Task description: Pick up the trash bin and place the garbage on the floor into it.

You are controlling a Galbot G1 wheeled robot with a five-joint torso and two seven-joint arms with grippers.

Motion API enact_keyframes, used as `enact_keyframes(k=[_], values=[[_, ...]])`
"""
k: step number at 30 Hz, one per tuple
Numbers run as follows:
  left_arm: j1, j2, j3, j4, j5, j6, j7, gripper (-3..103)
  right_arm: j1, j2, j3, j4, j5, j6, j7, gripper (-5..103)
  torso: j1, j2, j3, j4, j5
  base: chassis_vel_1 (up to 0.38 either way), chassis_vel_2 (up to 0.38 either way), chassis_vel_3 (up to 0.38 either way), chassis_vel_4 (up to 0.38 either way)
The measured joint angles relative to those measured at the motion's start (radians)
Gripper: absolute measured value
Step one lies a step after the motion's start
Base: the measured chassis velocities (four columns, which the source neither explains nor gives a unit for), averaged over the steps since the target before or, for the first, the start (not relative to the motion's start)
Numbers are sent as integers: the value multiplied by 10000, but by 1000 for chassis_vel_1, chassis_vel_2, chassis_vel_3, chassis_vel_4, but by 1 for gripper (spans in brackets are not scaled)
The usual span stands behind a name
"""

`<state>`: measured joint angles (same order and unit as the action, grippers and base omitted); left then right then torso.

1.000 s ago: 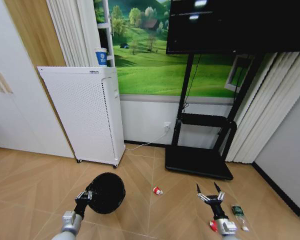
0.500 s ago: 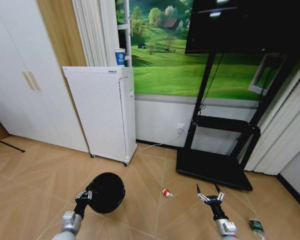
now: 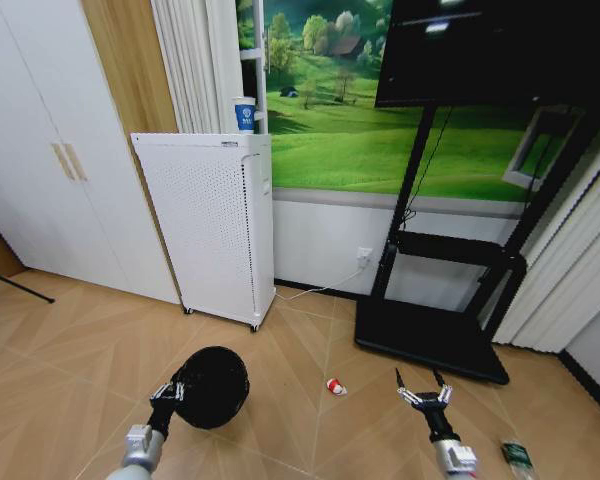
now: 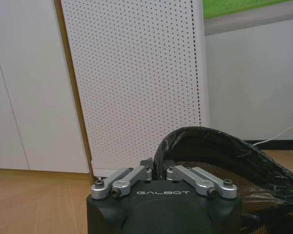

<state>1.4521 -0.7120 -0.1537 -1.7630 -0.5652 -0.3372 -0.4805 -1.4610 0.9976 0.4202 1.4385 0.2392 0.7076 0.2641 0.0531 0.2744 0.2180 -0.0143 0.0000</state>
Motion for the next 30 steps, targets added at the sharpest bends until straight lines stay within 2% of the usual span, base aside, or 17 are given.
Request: enact_keyframes(k=[14,21,30], values=[[72,14,61,52,8,130,22,7,-202,106,238,7,-98,87,-50,100,136,415,278,0,-1,-16,-15,-18,-18],[-64,-33,94,105,51,-238,145,7,-223,143,227,-35,-164,98,-47,100,177,542,366,-9,-1,-72,-68,-64,-72],[-146,-57,151,125,34,-373,232,7,-99,122,149,-109,-156,98,-29,100,178,546,370,3,0,-9,-4,-3,-7]])
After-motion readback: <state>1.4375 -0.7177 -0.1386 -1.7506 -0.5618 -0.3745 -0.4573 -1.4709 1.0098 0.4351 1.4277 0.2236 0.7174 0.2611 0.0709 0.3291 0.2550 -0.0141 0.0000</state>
